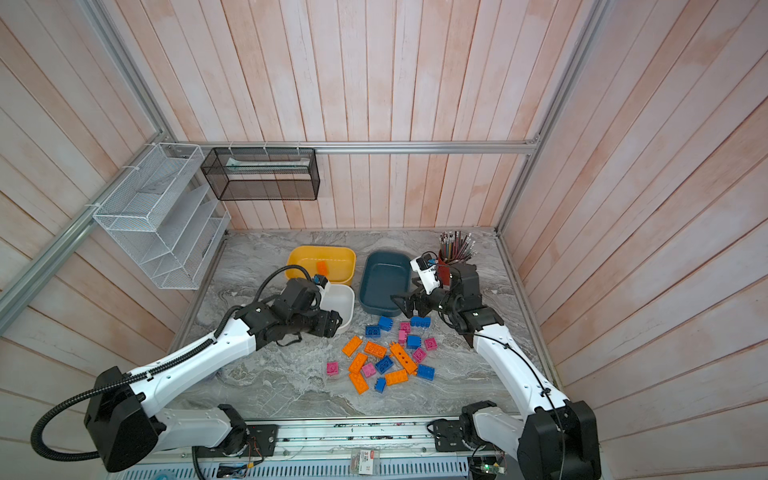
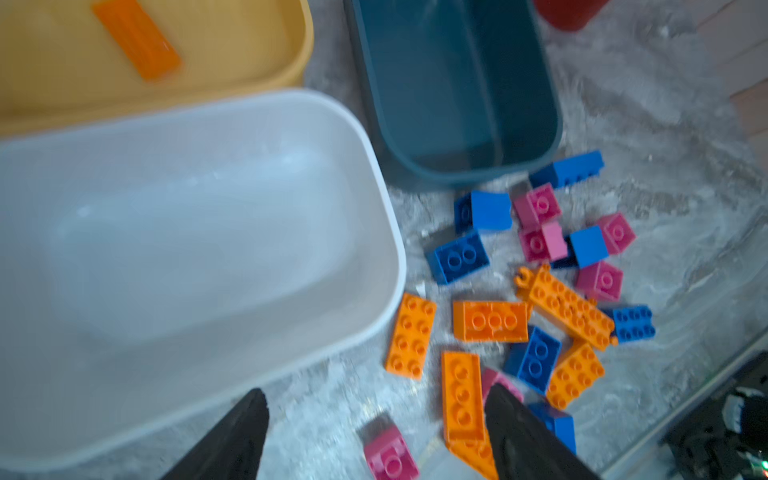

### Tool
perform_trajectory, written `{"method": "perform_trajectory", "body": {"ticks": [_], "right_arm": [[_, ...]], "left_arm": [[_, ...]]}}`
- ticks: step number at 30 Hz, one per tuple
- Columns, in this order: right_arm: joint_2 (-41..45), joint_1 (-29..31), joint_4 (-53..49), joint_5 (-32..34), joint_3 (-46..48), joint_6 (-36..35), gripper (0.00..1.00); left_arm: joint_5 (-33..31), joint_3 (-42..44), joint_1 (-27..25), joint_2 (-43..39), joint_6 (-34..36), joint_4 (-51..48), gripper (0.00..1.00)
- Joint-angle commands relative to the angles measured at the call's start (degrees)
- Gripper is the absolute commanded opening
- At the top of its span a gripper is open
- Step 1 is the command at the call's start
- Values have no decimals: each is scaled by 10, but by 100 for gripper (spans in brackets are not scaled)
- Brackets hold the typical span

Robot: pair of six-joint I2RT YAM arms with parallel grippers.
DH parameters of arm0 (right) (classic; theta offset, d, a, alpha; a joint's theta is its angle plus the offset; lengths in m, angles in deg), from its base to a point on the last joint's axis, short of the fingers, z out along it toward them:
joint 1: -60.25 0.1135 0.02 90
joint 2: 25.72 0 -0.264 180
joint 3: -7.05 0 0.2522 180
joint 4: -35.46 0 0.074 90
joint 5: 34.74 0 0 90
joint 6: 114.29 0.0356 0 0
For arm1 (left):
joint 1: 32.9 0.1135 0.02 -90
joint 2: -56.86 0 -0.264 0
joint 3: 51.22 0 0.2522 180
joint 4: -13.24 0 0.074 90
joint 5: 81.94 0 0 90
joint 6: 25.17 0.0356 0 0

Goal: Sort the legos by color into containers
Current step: 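Move the left gripper back down to a pink brick in the pile, then grasp the pink 2x2 brick with the left gripper and lift it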

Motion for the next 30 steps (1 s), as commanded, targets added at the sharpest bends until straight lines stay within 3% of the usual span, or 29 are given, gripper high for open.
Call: {"method": "perform_trajectory", "body": {"ticks": [1, 8, 18, 23, 27, 30], "right_arm": [[13, -2, -6, 1, 1, -5, 98], [19, -2, 2, -13, 21, -2, 98], [35, -2, -8, -3, 33, -16, 98], [38, -2, -3, -3, 40, -15, 98], [39, -2, -4, -3, 39, -16, 98], [38, -1, 0, -4, 39, -16, 98]], "left_arm": [[-36, 47, -53, -17, -125, -20, 84], [-66, 107, -129, 26, -216, -7, 77], [-90, 107, -140, 117, -224, 35, 67], [-112, 91, -139, 138, -223, 25, 49], [-112, 80, -140, 127, -218, 10, 28], [-117, 64, -135, 96, -206, -17, 25]]}}
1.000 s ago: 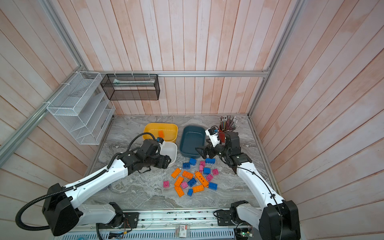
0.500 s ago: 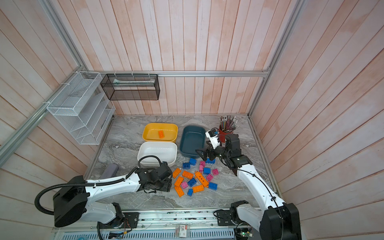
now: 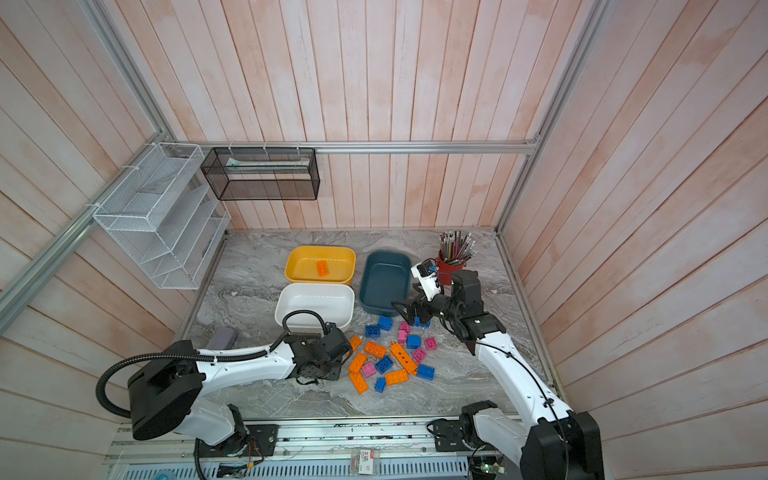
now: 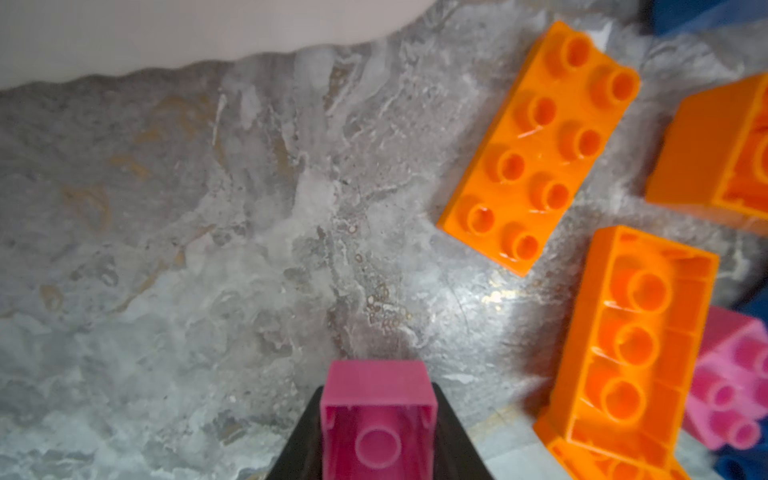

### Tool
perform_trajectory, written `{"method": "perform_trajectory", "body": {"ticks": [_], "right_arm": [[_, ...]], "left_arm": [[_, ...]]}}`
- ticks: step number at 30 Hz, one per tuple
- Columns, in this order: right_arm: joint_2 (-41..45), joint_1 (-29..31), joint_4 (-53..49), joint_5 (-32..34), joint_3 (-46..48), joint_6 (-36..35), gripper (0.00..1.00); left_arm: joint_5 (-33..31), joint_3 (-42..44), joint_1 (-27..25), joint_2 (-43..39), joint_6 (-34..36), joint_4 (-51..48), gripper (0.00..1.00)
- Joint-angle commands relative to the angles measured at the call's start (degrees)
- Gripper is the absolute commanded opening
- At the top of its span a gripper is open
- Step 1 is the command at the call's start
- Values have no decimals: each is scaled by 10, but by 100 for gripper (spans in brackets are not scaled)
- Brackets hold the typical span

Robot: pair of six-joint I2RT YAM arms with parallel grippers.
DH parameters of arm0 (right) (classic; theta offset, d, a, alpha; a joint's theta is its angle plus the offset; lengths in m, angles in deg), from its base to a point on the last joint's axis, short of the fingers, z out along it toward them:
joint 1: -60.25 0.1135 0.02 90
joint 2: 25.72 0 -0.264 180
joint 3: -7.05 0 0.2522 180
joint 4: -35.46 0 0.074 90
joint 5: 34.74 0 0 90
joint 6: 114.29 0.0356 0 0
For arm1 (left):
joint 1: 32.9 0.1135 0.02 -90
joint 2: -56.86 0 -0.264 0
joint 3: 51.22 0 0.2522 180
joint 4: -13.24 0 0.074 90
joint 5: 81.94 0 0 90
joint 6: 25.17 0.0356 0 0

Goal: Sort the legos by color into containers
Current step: 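Grasp the pink 2x2 brick with the left gripper and lift it, then carry the pink brick over the white tub and release it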

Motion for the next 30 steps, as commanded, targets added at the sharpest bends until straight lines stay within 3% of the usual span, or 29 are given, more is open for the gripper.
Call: {"method": "perform_trajectory", "body": {"ticks": [1, 3, 8, 15, 21, 30], "right_arm": [[4, -2, 2, -5, 5, -4, 98], [0, -2, 9, -12, 4, -1, 98], [-1, -2, 38, -41, 8, 19, 98], [-20, 0, 78, -64, 8, 48, 98], [-29, 1, 78, -57, 0, 45, 98], [-42, 1, 80, -50, 2, 42, 98]], "left_arm": [[-22, -37, 8, -42, 16, -39, 25], [-23, -62, 22, -65, 45, -62, 25], [-16, -129, 122, -117, 160, -73, 25], [62, -194, 269, -23, 301, 4, 25], [61, -239, 298, 90, 344, 20, 25], [70, -216, 311, 167, 337, 73, 35]]}}
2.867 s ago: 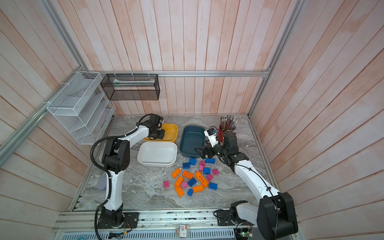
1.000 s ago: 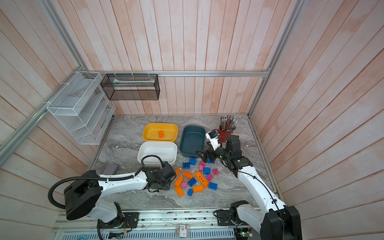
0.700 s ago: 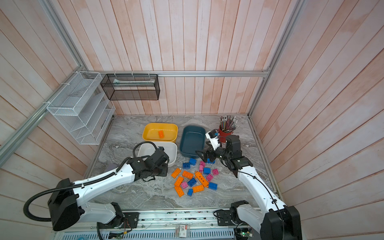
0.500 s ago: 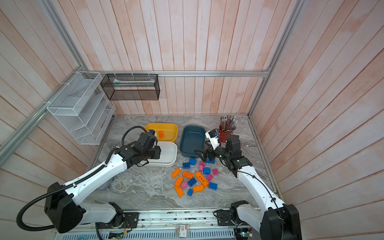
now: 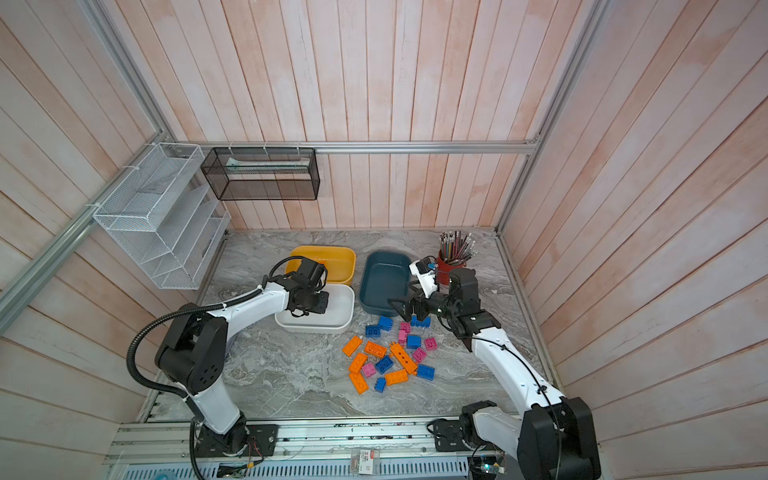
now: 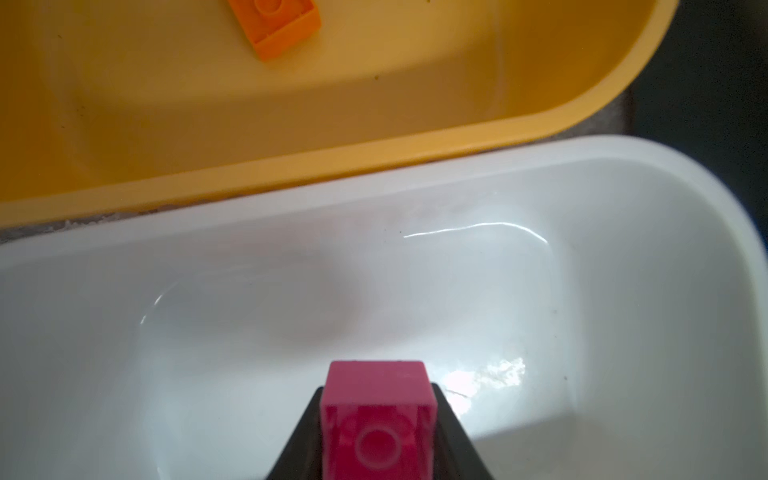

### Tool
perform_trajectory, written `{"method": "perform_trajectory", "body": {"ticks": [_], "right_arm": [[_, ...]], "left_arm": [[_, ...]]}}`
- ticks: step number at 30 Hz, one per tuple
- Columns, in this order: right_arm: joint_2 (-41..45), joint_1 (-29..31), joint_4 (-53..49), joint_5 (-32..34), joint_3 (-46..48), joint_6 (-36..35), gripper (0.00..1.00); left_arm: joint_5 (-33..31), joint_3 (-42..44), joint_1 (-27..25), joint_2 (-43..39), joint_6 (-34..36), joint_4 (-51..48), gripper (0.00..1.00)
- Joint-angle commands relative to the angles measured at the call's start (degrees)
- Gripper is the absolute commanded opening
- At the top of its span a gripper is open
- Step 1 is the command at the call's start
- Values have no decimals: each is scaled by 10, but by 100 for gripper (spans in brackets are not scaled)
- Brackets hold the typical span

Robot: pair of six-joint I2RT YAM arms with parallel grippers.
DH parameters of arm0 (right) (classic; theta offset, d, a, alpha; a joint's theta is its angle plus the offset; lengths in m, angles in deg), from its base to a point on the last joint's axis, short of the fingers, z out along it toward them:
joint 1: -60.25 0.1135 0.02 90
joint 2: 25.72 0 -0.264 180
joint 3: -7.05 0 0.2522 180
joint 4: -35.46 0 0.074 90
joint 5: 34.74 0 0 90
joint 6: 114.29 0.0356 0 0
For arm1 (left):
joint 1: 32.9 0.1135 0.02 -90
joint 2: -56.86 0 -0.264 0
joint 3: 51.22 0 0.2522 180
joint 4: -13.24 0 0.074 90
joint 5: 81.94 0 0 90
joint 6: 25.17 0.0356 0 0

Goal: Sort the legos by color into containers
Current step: 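Carry the pink brick over the white tub and release it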

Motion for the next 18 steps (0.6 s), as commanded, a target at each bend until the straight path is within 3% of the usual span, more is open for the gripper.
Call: {"method": "perform_trajectory", "body": {"ticks": [1, 5, 10, 13, 18], "right_arm": [[-10, 1, 12, -3, -5, -2, 98], [-18, 1, 11, -6, -9, -3, 98], [-15, 0, -1, -2, -12, -8, 98], [-7, 1, -15, 4, -14, -13, 98], [6, 0, -32, 15, -15, -17, 98]], "left_arm": [[6, 7, 10, 9, 6, 37, 37], [10, 9, 11, -4, 2, 40, 44], [15, 14, 11, -69, -4, 20, 80], [40, 19, -5, -133, -11, -9, 81], [78, 49, -86, -224, -33, -56, 81]]}}
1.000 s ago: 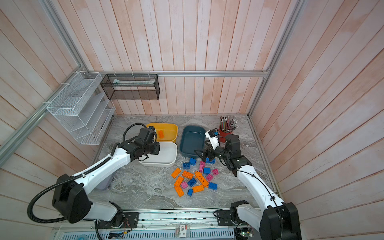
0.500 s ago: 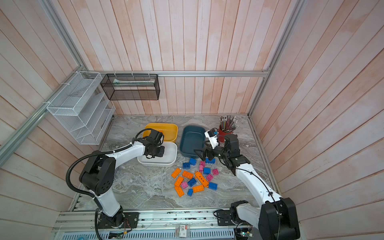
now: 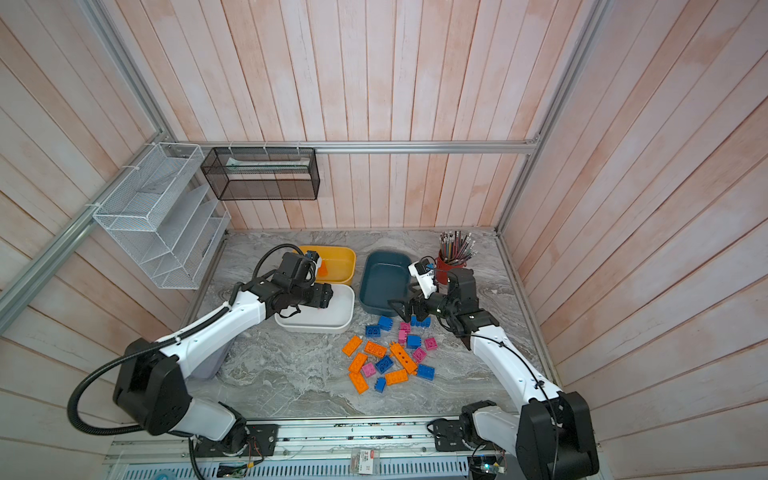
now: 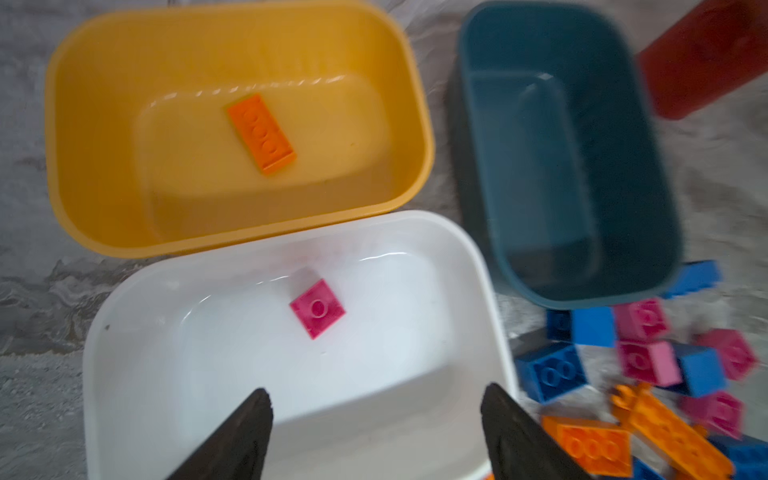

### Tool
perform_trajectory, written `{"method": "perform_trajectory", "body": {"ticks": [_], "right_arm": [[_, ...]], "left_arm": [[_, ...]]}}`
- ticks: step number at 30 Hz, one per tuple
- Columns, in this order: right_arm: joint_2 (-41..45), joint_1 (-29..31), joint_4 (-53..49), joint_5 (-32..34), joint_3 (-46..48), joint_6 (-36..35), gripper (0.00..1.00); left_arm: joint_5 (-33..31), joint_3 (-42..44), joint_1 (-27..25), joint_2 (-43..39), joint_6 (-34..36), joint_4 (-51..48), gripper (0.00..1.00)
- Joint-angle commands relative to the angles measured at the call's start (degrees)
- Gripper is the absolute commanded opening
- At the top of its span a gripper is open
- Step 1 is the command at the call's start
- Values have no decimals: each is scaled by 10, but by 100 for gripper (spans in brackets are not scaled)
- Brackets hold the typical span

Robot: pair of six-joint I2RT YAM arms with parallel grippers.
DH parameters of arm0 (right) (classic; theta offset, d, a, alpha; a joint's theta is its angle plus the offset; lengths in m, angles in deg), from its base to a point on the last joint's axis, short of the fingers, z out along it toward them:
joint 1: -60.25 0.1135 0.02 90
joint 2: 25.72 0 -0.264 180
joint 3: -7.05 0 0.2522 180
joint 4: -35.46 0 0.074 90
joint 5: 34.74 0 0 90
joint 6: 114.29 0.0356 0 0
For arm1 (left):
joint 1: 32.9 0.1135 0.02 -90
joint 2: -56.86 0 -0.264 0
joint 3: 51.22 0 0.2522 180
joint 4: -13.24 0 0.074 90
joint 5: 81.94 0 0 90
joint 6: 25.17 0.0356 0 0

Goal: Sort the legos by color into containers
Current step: 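Carry the pink brick over the white tub and release it, then lower the left gripper onto an orange 2x4 brick and grasp it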

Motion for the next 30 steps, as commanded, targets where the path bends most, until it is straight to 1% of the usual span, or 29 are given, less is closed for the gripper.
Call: {"method": "perform_trajectory", "body": {"ticks": [1, 3, 5, 8, 11, 13, 14, 17, 20, 23, 26, 30], "right_arm": [[15, 0, -20, 10, -14, -11, 98], [18, 0, -24, 12, -14, -12, 98], [20, 0, -30, 19, -14, -14, 98], [27, 0, -37, 30, -13, -20, 98], [30, 0, -44, 37, -13, -24, 98], [33, 0, -43, 37, -10, -24, 98], [34, 0, -40, 38, -7, -22, 98], [36, 0, -36, 38, -2, -20, 98], [40, 0, -35, 40, 3, -19, 98], [51, -2, -35, 47, 11, -20, 98], [56, -4, -38, 48, 14, -21, 98], [59, -8, -40, 47, 16, -24, 98]], "left_arm": [[38, 38, -55, -44, -28, -49, 81], [38, 59, -91, -68, -48, -56, 81], [25, 81, -136, -87, -73, -58, 81], [12, 128, -186, -100, -109, -23, 77], [-6, 167, -218, -87, -119, 16, 72], [-23, 180, -221, -66, -108, 38, 66], [-32, 184, -240, -52, -100, 49, 63], [-64, 178, -240, -6, -74, 66, 61], [-82, 159, -240, 34, -55, 81, 56], [-97, 151, -240, 66, -44, 102, 49], [-127, 134, -240, 95, -28, 94, 48], [-126, 128, -240, 117, -17, 109, 47]]}}
